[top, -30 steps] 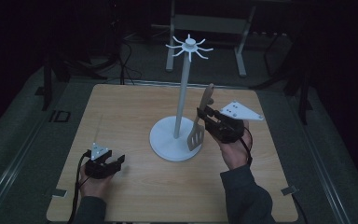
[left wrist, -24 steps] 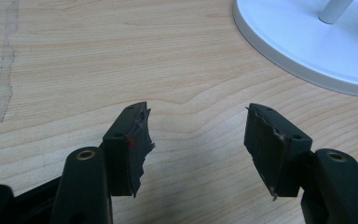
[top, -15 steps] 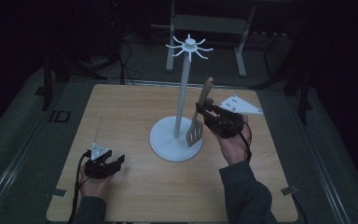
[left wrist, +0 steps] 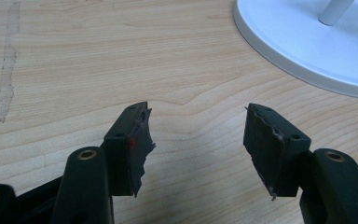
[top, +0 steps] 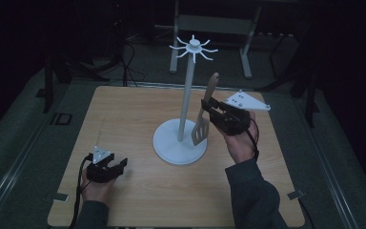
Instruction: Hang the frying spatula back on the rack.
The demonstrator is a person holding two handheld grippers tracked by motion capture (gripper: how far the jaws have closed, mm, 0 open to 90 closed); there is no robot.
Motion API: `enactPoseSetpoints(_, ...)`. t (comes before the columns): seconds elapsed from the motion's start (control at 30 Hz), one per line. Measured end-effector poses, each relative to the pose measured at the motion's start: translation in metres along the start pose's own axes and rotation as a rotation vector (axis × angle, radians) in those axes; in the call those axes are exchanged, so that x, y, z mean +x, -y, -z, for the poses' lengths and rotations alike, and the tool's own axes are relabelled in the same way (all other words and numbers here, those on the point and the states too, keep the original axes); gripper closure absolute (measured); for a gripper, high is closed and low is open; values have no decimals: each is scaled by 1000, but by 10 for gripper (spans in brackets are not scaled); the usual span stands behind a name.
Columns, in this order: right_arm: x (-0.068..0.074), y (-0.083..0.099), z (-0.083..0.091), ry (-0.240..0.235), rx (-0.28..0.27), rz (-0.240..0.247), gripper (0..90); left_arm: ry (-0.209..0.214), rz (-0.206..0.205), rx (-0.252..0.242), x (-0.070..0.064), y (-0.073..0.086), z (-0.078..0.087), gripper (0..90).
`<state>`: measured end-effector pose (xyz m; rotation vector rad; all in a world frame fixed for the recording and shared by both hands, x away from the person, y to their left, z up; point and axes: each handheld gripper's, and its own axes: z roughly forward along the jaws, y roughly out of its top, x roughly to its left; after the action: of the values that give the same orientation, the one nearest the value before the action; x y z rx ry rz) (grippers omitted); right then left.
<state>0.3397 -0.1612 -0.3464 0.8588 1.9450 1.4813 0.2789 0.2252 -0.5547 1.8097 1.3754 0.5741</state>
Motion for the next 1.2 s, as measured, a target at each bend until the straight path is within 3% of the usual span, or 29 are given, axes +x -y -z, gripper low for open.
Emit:
enactPoseSetpoints(0.53,-8,-7,-6,-5,0,-11,746,1,-3,4,0,0,-1,411)
enactPoseSetpoints(0.77,-12,-11,-8,-27,-12,-39,746,2,-5,6,0,0,-1,411)
enactPoseSetpoints(1.2,-14,-21,-11,-40,-8,-34,746,2,-3,4,0,0,-1,410)
